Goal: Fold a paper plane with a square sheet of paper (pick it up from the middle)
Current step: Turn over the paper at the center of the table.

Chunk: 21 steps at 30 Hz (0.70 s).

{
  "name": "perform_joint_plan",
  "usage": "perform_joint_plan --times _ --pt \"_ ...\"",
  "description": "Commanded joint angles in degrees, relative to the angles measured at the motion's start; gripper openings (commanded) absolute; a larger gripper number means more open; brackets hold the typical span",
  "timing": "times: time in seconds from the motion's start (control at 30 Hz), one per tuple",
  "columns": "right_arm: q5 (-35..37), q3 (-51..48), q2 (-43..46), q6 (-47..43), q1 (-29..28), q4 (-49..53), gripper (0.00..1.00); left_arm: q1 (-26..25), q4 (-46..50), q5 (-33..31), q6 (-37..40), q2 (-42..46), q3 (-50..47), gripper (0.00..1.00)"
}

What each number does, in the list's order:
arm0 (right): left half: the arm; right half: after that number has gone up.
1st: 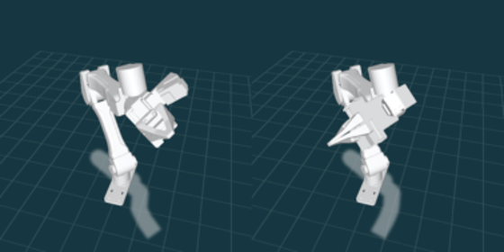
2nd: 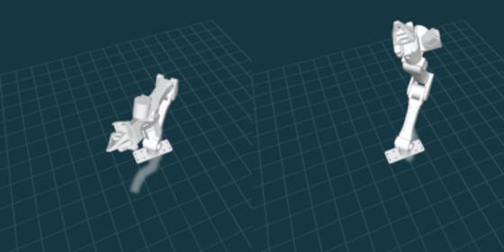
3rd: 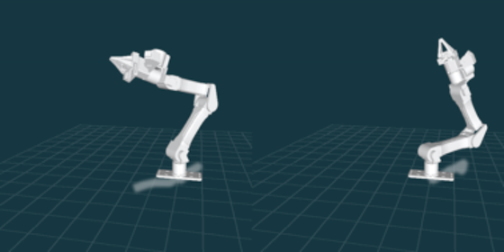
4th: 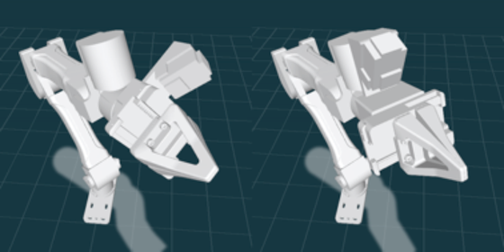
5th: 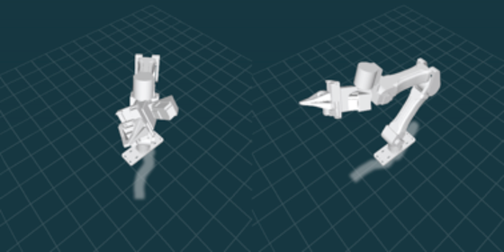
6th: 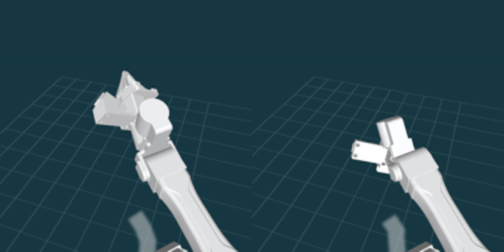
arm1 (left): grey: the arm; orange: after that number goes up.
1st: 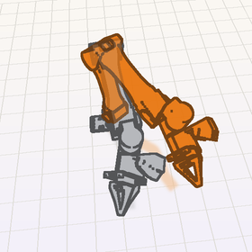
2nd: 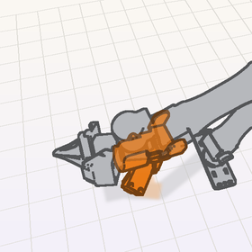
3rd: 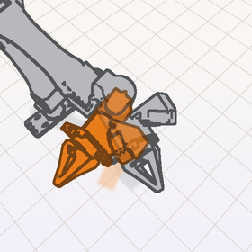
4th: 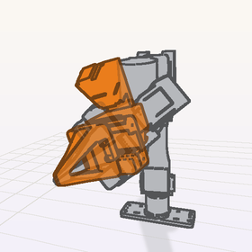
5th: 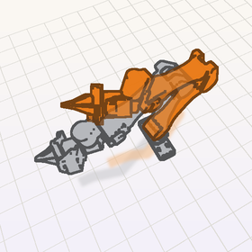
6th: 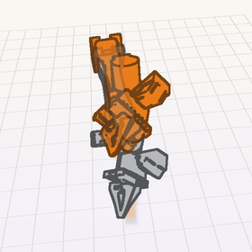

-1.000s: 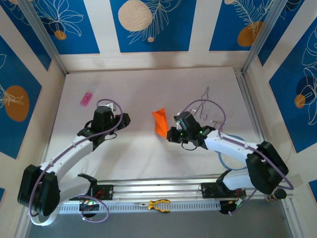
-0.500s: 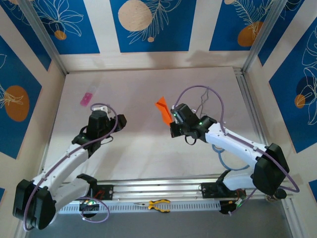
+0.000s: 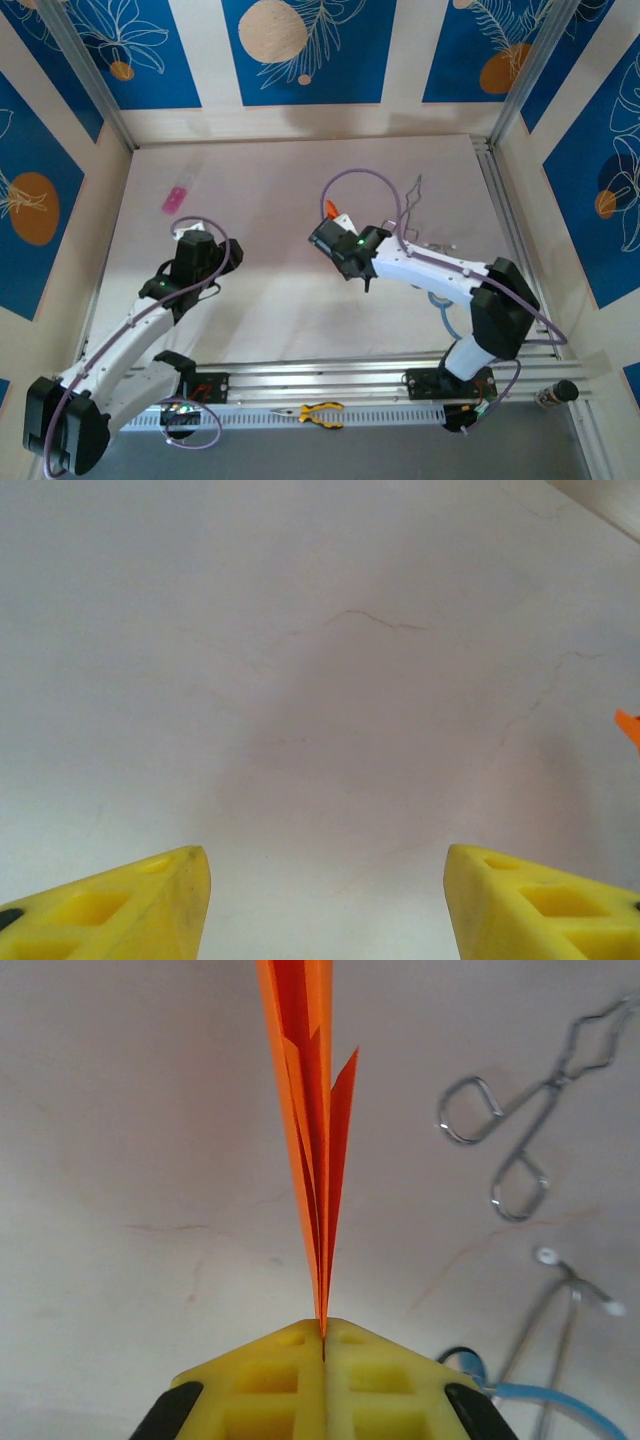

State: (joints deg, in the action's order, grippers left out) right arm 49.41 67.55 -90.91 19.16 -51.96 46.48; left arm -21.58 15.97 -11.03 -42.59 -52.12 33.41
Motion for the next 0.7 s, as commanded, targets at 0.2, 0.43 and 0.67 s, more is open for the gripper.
perform_joint_plan --times 0.2,0.43,0.67 --pt "4.8 3.7 -10.1 2.7 -7.8 4.4 0.02 1.0 3.5 -3.8 -2.1 2.9 -1.2 0.66" --pt "-3.0 6.6 -16.2 3.1 -13.0 1.6 0.11 1.2 4.8 -4.2 -2.0 4.3 -0.9 0.66" --pt "-19.3 3.8 -12.5 2.7 -11.7 -8.2 0.3 1.5 7.0 -5.0 -0.8 5.9 -0.4 0.68"
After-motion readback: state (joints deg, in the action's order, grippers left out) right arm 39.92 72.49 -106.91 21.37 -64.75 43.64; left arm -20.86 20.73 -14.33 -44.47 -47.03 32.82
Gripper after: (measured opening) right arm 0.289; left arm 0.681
